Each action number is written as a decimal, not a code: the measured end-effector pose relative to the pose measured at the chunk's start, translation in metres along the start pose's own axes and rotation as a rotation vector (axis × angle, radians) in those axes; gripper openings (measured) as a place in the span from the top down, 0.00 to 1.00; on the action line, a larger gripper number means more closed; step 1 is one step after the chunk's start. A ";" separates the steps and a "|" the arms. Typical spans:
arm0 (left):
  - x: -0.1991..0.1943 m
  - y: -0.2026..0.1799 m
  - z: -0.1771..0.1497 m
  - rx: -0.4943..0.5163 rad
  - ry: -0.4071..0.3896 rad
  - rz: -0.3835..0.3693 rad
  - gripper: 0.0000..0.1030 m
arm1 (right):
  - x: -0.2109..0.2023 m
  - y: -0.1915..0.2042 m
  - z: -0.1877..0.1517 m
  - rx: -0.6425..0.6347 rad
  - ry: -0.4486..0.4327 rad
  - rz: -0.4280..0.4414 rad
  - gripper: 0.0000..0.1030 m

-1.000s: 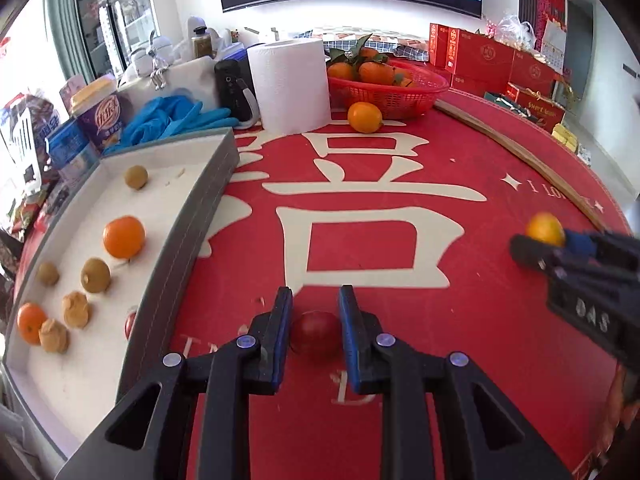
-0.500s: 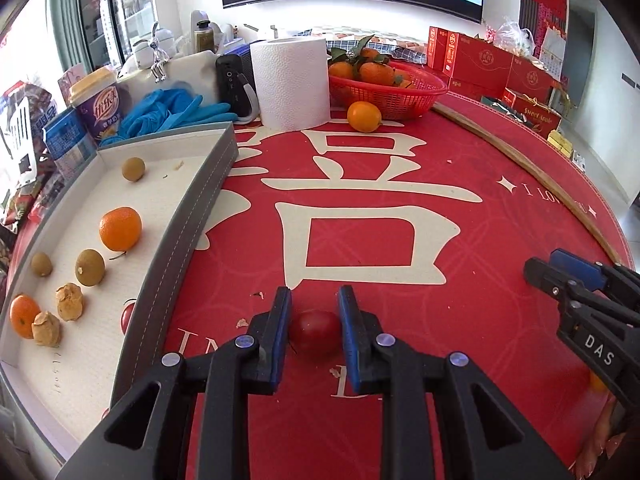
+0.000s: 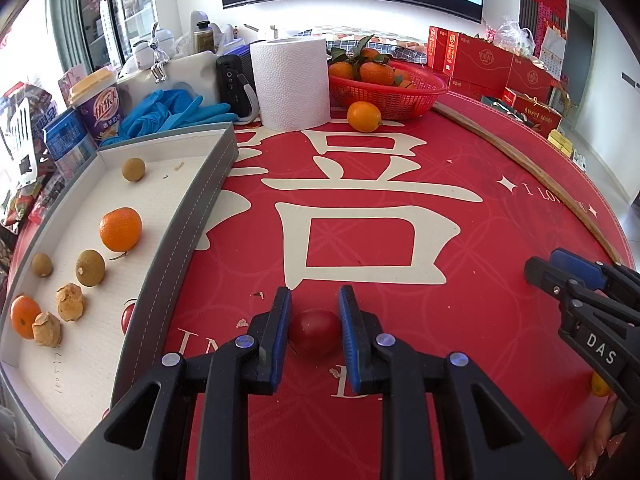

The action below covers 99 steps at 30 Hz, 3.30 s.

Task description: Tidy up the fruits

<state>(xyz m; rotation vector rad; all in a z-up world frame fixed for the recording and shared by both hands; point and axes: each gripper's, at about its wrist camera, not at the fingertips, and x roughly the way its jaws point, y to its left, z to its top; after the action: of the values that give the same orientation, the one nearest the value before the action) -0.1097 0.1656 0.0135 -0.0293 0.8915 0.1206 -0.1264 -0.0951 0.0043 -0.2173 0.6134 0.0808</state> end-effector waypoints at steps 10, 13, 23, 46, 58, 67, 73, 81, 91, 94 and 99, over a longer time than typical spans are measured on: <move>0.000 0.000 0.000 0.003 0.000 0.004 0.75 | 0.002 -0.020 0.005 0.082 0.000 0.186 0.76; 0.000 0.000 0.000 0.002 0.000 0.003 0.75 | 0.006 -0.036 0.010 0.153 0.020 0.285 0.77; 0.000 -0.002 0.000 0.007 -0.001 0.011 0.75 | -0.041 -0.069 0.011 0.226 -0.052 0.316 0.07; -0.010 0.028 0.003 -0.072 0.001 -0.107 0.75 | -0.039 -0.029 -0.037 0.106 -0.058 0.125 0.63; -0.034 0.045 0.000 -0.074 -0.024 -0.136 0.75 | -0.030 -0.017 -0.030 0.078 -0.046 0.145 0.63; -0.047 0.050 -0.011 -0.034 -0.038 -0.152 0.75 | -0.025 -0.014 -0.030 0.065 -0.030 0.130 0.63; -0.051 0.047 -0.011 -0.033 -0.037 -0.141 0.75 | -0.025 -0.014 -0.028 0.076 -0.025 0.164 0.64; -0.050 0.059 -0.003 -0.068 -0.014 -0.088 0.75 | -0.031 -0.003 -0.014 0.042 -0.034 0.176 0.65; -0.052 0.066 -0.005 -0.078 -0.014 -0.088 0.75 | -0.016 0.016 -0.021 -0.057 0.004 0.057 0.65; -0.052 0.066 -0.004 -0.079 -0.017 -0.090 0.75 | -0.015 0.017 -0.018 -0.043 0.018 0.068 0.66; -0.056 0.072 -0.003 -0.087 -0.024 -0.079 0.75 | -0.027 0.018 -0.005 -0.018 0.009 0.136 0.66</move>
<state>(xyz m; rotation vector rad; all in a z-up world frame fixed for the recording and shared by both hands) -0.1551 0.2312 0.0576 -0.1434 0.8593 0.0853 -0.1532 -0.0792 0.0129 -0.1937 0.6364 0.2171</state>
